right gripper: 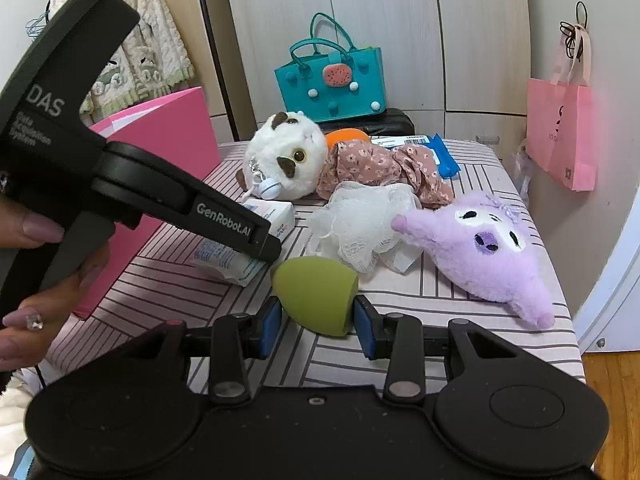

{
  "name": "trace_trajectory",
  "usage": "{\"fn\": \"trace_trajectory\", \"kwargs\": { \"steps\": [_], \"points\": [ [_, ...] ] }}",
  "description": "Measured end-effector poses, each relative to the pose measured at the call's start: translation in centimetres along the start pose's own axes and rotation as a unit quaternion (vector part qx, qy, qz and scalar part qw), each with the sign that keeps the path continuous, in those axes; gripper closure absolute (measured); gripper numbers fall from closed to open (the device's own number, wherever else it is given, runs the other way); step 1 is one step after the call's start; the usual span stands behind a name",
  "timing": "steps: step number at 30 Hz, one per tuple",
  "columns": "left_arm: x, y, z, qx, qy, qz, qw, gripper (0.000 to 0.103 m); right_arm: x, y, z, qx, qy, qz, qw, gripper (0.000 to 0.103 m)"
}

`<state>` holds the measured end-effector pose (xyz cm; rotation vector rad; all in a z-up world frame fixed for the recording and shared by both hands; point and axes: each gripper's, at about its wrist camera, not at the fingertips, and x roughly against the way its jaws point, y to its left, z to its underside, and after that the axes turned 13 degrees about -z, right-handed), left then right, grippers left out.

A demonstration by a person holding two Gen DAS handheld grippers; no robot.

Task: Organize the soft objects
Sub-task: 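Close the left tool on the white packet while the right tool grips the green sponge, then carry the white packet with the left tool while the right tool carries the sponge over the box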

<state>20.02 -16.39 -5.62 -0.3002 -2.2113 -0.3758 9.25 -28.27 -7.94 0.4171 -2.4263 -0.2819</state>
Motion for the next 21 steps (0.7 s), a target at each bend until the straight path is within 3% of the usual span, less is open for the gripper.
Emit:
{"fn": "trace_trajectory", "kwargs": {
  "steps": [13, 21],
  "points": [
    [3.1, -0.3, 0.4, -0.019, 0.006, 0.032, 0.9993, 0.064, 1.8, -3.0, -0.4, -0.054, 0.003, -0.023, 0.998, 0.059],
    [5.2, 0.5, 1.7, -0.019, 0.013, 0.045, 0.9987, 0.064, 3.5, -2.2, -0.6, -0.053, 0.002, -0.041, 0.998, 0.059]
  ]
}}
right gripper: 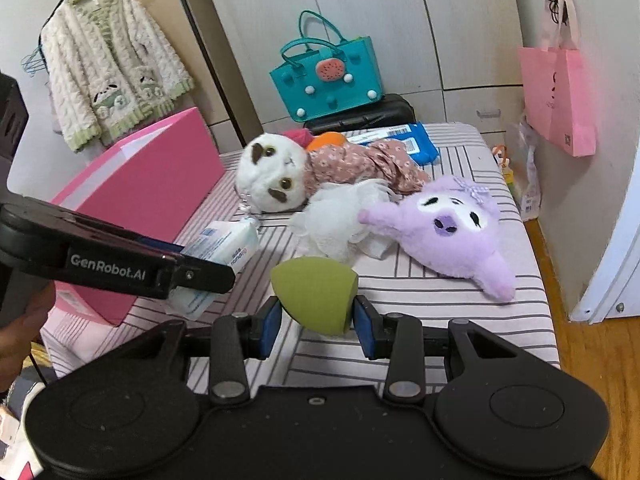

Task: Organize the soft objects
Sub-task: 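Carry the white packet with the left tool while the right tool carries the sponge over the box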

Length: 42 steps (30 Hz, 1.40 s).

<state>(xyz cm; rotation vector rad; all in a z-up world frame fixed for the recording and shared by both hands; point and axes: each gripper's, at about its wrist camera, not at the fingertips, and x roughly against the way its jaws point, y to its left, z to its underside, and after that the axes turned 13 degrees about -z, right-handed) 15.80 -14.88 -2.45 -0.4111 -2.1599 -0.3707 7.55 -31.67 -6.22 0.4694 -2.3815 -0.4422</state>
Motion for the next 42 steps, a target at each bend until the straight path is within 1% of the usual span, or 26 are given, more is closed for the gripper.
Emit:
{"fn": "trace_trajectory", "kwargs": {
  "steps": [4, 9, 12, 17, 24, 27, 32, 38, 42],
  "points": [
    [1.3, 0.3, 0.7, 0.002, -0.002, 0.002, 1.0, 0.064, 0.8, 1.2, -0.3, 0.017, 0.0, 0.002, 1.0, 0.059],
    [2.4, 1.1, 1.3, 0.009, 0.008, 0.016, 0.9998, 0.064, 1.1, 2.7, -0.3, 0.034, 0.002, 0.004, 0.999, 0.059],
    [3.2, 1.5, 1.9, 0.01, 0.01, 0.02, 0.9997, 0.064, 1.2, 3.5, -0.2, 0.044, 0.01, -0.002, 0.999, 0.059],
    [3.9, 2.2, 3.1, 0.01, 0.029, 0.021, 0.9993, 0.064, 2.1, 5.4, -0.5, 0.078, 0.022, 0.011, 0.997, 0.059],
    [5.9, 3.4, 4.6, 0.007, 0.037, 0.044, 0.9983, 0.064, 3.6, 8.1, -1.4, 0.098, 0.06, -0.029, 0.993, 0.059],
    [6.8, 4.4, 5.2, 0.004, 0.054, 0.059, 0.9968, 0.064, 3.5, 9.2, -1.5, 0.095, 0.083, -0.052, 0.991, 0.059],
    [8.4, 6.5, 6.2, -0.01, 0.09, 0.082, 0.9925, 0.064, 3.8, 11.5, -2.1, 0.103, 0.098, -0.074, 0.987, 0.059],
    [11.6, 9.0, 7.0, -0.012, 0.079, 0.08, 0.9936, 0.064, 3.5, 14.5, -3.2, 0.119, 0.127, -0.108, 0.979, 0.059],
    [13.3, 11.1, 7.0, -0.004, 0.077, 0.078, 0.994, 0.064, 3.0, 16.4, -4.3, 0.131, 0.143, -0.132, 0.972, 0.059]
  ]
}}
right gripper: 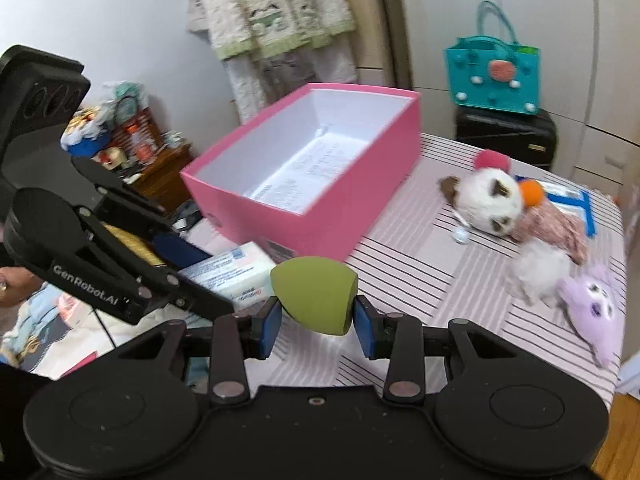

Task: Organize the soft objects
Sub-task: 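Carry the white packet with the left tool while the right tool carries the sponge over the box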

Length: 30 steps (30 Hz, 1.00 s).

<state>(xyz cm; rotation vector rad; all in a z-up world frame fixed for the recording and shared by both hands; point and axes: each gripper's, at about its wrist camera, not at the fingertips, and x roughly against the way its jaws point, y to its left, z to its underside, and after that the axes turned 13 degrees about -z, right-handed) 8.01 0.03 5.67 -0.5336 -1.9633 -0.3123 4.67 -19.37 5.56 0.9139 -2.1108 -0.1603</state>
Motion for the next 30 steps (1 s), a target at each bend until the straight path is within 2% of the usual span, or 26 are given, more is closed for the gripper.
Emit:
{"fn": "trace_trajectory", "kwargs": {
  "steps": [6, 9, 15, 19, 23, 27, 30],
  "points": [
    [2.8, 2.9, -0.3, 0.016, -0.028, -0.024, 0.9992, 0.064, -0.6, 1.2, -2.9, 0.027, -0.008, -0.007, 1.0, 0.059],
    [4.0, 4.3, -0.8, 0.02, -0.048, -0.032, 0.9981, 0.064, -1.2, 1.3, -4.4, 0.041, -0.019, 0.004, 0.999, 0.059],
    [5.2, 6.9, -3.0, 0.031, -0.091, -0.043, 0.9945, 0.064, -2.7, 0.4, -8.1, 0.066, -0.04, 0.013, 0.997, 0.059],
    [4.1, 9.0, -5.2, 0.057, -0.102, -0.052, 0.9918, 0.064, -4.6, -0.7, -10.5, 0.105, -0.05, 0.042, 0.992, 0.059],
    [1.7, 10.8, -7.8, 0.084, -0.106, -0.084, 0.9873, 0.064, -7.1, -2.6, -12.7, 0.138, -0.053, 0.059, 0.987, 0.059],
    [-1.2, 12.3, -10.3, 0.104, -0.093, -0.109, 0.9841, 0.064, -10.5, -4.6, -14.8, 0.16, -0.025, 0.071, 0.984, 0.059],
    [-3.5, 13.5, -11.9, 0.117, -0.075, -0.112, 0.984, 0.064, -12.8, -4.9, -16.1, 0.21, 0.003, 0.078, 0.975, 0.059]
  ]
}}
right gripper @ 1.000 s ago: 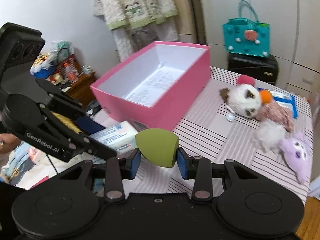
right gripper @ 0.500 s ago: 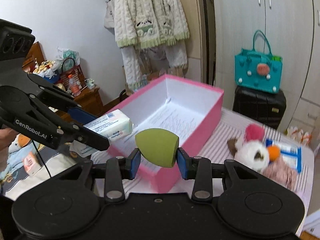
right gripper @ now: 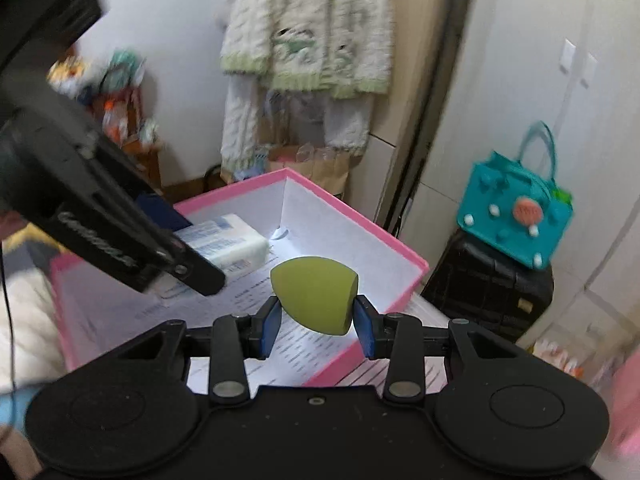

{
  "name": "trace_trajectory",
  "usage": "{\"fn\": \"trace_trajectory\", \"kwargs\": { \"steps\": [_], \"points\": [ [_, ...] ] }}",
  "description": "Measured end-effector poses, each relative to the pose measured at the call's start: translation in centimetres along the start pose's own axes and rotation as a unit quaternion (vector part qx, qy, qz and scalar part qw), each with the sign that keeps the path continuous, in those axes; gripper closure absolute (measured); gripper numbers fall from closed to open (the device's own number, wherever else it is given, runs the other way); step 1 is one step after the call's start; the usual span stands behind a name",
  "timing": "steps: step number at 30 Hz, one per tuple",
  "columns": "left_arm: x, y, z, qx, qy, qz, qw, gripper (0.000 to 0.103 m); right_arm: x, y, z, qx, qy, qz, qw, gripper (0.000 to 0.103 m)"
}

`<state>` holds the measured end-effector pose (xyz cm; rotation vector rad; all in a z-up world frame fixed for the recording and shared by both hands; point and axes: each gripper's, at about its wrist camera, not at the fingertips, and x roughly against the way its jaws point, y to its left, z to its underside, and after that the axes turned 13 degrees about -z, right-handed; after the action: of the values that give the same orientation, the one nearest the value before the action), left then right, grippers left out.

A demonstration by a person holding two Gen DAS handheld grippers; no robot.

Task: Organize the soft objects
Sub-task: 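Carry the white packet with the left tool while the right tool carries the sponge over the box, then open the left tool to drop the packet while the right tool releases the sponge into the box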

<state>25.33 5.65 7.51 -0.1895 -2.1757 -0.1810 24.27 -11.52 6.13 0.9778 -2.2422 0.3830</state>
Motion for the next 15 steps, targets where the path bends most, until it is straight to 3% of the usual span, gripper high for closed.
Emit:
{"fn": "trace_trajectory", "kwargs": {
  "steps": [6, 15],
  "points": [
    [-4.3, 0.5, -2.3, 0.018, 0.014, -0.041, 0.9989, 0.064, -4.8, -1.1, -2.1, 0.093, 0.063, -0.005, 0.994, 0.059],
    [-8.4, 0.6, -2.9, 0.0, 0.062, -0.05, 0.9968, 0.064, -7.6, -2.2, -1.5, 0.104, 0.107, -0.087, 0.985, 0.059]
  ]
}}
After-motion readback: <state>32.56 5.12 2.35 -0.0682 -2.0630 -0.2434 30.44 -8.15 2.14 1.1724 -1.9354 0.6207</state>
